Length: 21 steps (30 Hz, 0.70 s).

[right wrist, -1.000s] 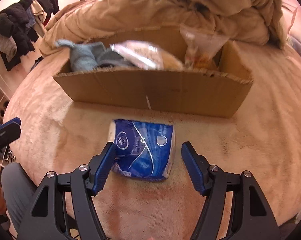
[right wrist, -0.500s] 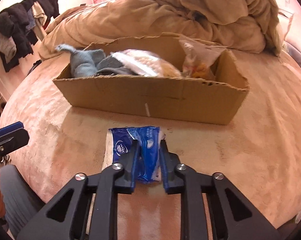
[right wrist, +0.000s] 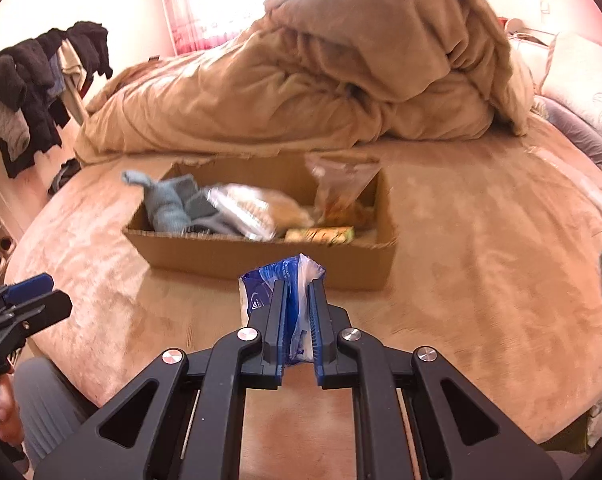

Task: Organize objects
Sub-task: 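Lower the wipes pack into the box and open the right tool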

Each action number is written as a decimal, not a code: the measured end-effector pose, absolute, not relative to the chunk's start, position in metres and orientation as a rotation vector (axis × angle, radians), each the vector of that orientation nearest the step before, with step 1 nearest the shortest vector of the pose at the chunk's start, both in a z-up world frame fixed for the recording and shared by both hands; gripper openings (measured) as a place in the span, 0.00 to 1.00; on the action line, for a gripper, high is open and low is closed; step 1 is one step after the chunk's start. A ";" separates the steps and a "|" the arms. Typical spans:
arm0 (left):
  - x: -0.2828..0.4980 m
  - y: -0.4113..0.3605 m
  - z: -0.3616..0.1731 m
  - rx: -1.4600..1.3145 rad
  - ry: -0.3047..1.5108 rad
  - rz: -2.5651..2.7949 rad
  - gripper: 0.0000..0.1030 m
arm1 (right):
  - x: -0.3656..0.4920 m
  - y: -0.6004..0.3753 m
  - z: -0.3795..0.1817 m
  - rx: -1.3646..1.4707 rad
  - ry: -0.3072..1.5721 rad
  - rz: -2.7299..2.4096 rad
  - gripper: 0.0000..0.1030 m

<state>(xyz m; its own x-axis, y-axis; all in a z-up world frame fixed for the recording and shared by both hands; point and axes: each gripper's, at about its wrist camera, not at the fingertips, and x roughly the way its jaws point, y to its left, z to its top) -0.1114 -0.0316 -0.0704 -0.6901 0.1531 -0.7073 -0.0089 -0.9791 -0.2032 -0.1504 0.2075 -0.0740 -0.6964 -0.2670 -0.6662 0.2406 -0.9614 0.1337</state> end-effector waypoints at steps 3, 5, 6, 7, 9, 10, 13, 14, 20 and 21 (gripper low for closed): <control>-0.116 -0.027 -0.061 -1.172 -0.258 2.805 0.88 | -0.150 0.215 -0.060 1.033 -0.060 -2.694 0.11; -0.121 -0.026 -0.054 -1.158 -0.257 2.812 0.88 | -0.152 0.219 -0.052 1.025 -0.066 -2.708 0.11; -0.124 -0.026 -0.050 -1.148 -0.259 2.813 0.88 | -0.153 0.222 -0.047 1.016 -0.063 -2.719 0.11; -0.127 -0.026 -0.045 -1.134 -0.259 2.814 0.88 | -0.154 0.224 -0.043 1.008 -0.062 -2.726 0.11; -0.132 -0.025 -0.039 -1.115 -0.259 2.817 0.88 | -0.157 0.227 -0.035 0.993 -0.063 -2.741 0.11; -0.136 -0.024 -0.036 -1.104 -0.260 2.817 0.88 | -0.158 0.229 -0.031 0.986 -0.065 -2.747 0.11; -0.144 -0.023 -0.029 -1.085 -0.266 2.818 0.88 | -0.164 0.232 -0.023 0.967 -0.068 -2.772 0.11; -0.148 -0.023 -0.028 -1.081 -0.268 2.818 0.88 | -0.167 0.233 -0.021 0.965 -0.068 -2.779 0.11; -0.170 -0.023 -0.028 -1.072 -0.268 2.819 0.88 | -0.186 0.233 -0.019 0.971 -0.077 -2.787 0.11; -0.174 -0.024 -0.031 -1.080 -0.270 2.818 0.88 | -0.191 0.231 -0.020 0.973 -0.070 -2.786 0.11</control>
<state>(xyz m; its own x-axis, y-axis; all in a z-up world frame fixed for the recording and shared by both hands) -0.1740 -0.0239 -0.0313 -0.7402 0.1672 -0.6513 -0.0406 -0.9779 -0.2050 -0.1909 0.2307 -0.0204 -0.7669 -0.1934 -0.6119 0.1624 -0.9810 0.1065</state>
